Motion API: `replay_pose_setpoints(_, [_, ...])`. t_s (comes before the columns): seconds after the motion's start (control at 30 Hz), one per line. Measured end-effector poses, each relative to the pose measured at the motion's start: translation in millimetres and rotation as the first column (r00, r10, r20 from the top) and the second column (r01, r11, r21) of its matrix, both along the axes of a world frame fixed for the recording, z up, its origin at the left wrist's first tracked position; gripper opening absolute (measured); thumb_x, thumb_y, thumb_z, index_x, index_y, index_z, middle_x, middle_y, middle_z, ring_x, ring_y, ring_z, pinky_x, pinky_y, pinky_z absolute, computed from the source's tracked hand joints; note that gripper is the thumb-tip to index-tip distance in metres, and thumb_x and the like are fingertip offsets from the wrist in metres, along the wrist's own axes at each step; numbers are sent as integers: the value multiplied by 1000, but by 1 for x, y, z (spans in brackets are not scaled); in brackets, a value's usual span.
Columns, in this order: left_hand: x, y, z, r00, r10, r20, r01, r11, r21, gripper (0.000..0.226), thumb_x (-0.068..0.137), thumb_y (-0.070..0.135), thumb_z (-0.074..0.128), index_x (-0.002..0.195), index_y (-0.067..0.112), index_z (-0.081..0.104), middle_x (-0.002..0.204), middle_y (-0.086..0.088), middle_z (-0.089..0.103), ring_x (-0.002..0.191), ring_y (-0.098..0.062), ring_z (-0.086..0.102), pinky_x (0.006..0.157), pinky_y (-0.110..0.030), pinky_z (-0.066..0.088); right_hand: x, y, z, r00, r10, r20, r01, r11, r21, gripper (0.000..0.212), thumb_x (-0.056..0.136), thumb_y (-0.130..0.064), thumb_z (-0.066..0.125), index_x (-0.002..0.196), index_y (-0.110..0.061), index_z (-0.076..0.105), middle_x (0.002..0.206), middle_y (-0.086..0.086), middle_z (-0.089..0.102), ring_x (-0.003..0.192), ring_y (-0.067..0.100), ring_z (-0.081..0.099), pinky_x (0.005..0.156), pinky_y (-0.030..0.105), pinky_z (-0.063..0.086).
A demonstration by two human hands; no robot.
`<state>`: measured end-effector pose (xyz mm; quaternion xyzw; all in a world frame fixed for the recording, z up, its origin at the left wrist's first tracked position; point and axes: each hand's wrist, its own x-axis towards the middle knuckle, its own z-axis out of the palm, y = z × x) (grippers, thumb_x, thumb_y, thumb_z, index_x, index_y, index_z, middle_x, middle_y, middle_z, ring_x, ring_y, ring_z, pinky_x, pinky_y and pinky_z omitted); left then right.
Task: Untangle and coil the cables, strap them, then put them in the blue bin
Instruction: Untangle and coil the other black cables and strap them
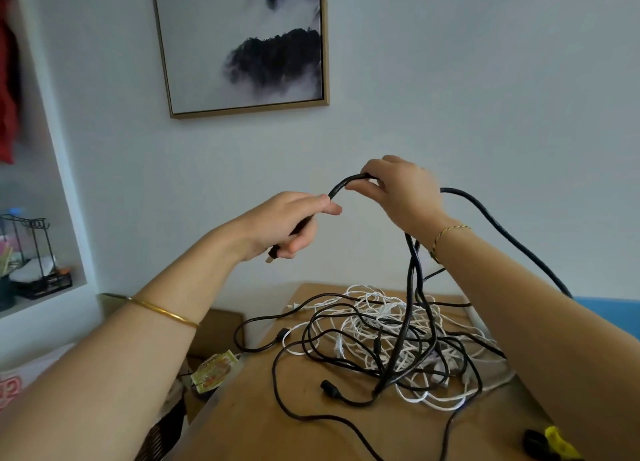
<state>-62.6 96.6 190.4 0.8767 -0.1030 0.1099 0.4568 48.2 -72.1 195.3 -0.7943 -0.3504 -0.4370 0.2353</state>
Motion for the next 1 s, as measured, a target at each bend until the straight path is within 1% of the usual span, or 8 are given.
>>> replay_pose_setpoints(0.13, [-6, 5, 4, 981, -170, -93, 125, 921, -368, 48, 102, 35, 26, 125, 6, 57, 34, 5, 25, 30, -7, 19, 33, -18, 24, 7, 19, -12, 996, 88, -20, -87, 995, 47, 39, 95, -47, 41, 109, -16, 58, 94, 3, 61, 82, 27, 58, 65, 34, 40])
replay_pose_setpoints(0.23, [-9, 6, 7, 956, -288, -49, 209, 791, -575, 51, 100, 36, 25, 121, 4, 58, 29, 8, 25, 26, -3, 18, 29, -15, 20, 9, 38, -27, 980, 174, -101, -160, 979, 128, 30, 99, -33, 40, 119, -12, 48, 109, 6, 60, 92, 30, 57, 66, 33, 35])
replay_pose_setpoints(0.3, [-9, 7, 8, 945, -326, 12, 245, 683, -688, 51, 99, 37, 24, 119, 3, 57, 28, 8, 26, 25, -6, 15, 28, -14, 19, 7, 52, -40, 950, 236, -205, -204, 965, 168, 30, 98, -23, 44, 124, -9, 42, 108, 8, 59, 91, 33, 58, 67, 35, 38])
replay_pose_setpoints(0.53, [-1, 10, 4, 925, -301, 234, 319, 278, -906, 56, 103, 38, 25, 130, -7, 44, 34, 6, 34, 26, -10, 31, 33, -11, 27, -16, 82, -71, 718, 440, -539, -436, 888, 145, 33, 82, -9, 58, 105, -18, 37, 80, -10, 54, 82, 20, 56, 78, 41, 46])
replay_pose_setpoints(0.63, [7, 15, 4, 939, -190, 288, 317, 152, -936, 53, 103, 39, 29, 125, -8, 44, 43, 7, 37, 31, -10, 29, 39, -12, 32, -24, 78, -70, 572, 481, -664, -531, 835, 147, 40, 80, -5, 59, 117, -11, 43, 81, -4, 59, 81, 18, 56, 82, 40, 46])
replay_pose_setpoints(0.77, [18, 18, 1, 946, -124, 298, 316, 168, -934, 21, 102, 30, 37, 98, 9, 37, 58, 2, 43, 36, -7, 27, 50, -18, 41, -36, 68, -68, 470, 491, -733, -599, 788, 143, 33, 86, -21, 61, 115, -11, 50, 76, 1, 63, 81, 20, 56, 75, 35, 43])
replay_pose_setpoints(0.9, [22, 2, 3, 950, 20, 313, 288, 340, -895, 32, 104, 20, 32, 75, 9, 41, 59, -2, 48, 37, -6, 26, 64, -25, 49, -38, 53, -65, 454, 538, -710, -615, 766, 187, 40, 89, -53, 49, 96, -14, 59, 85, 5, 67, 87, 19, 60, 86, 33, 44])
replay_pose_setpoints(1.0, [27, -4, 5, 932, 142, 334, 234, 467, -853, 39, 105, 15, 30, 71, 5, 47, 61, -7, 43, 37, -7, 26, 71, -29, 53, -36, 51, -63, 310, 648, -696, -592, 704, 392, 53, 94, -48, 35, 101, -4, 64, 78, 8, 63, 68, 16, 56, 68, 22, 45])
